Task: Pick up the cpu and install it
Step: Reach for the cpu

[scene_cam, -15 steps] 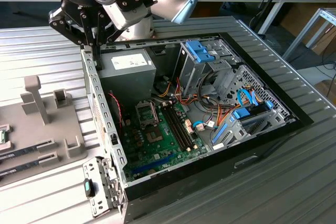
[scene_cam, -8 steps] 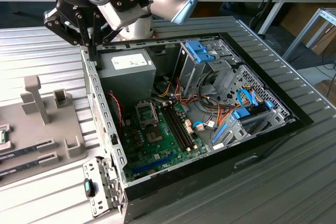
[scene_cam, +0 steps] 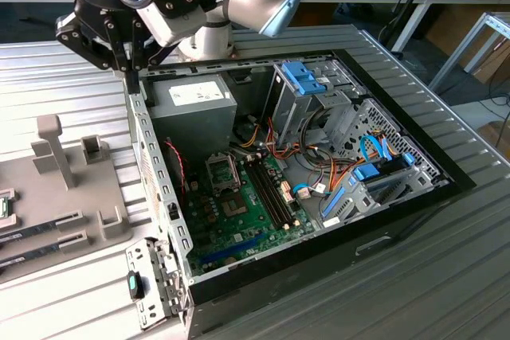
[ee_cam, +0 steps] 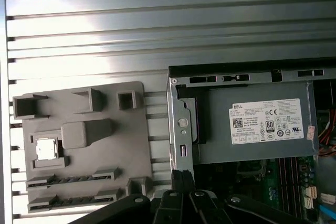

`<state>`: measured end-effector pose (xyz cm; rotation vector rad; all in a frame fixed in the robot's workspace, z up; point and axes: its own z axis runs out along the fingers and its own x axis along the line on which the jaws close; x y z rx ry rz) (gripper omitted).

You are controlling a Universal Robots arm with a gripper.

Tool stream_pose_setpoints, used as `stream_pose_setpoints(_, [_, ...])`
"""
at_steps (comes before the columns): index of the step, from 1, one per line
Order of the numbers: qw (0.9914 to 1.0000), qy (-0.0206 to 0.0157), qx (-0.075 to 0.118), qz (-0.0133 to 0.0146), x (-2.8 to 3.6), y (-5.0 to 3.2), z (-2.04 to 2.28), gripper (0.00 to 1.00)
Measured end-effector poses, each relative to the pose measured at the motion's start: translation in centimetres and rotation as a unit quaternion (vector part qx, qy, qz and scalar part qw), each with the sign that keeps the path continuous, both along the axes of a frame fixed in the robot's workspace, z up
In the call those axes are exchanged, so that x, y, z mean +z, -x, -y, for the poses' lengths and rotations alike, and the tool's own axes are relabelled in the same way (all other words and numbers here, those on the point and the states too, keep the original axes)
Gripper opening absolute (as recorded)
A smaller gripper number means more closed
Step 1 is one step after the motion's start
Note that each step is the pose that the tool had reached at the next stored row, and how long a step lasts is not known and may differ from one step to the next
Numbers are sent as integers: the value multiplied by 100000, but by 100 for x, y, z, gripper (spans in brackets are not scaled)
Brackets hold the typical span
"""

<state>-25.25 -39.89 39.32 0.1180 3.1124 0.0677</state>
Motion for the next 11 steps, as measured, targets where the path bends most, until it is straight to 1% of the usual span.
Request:
stream_pose_setpoints(8, [100000,-1,2,1,0,79,0,11])
stream_pose_setpoints(10, [100000,0,-2,-1,0,128,0,11])
stream_pose_setpoints(11, [100000,2,-1,-3,0,135,0,11])
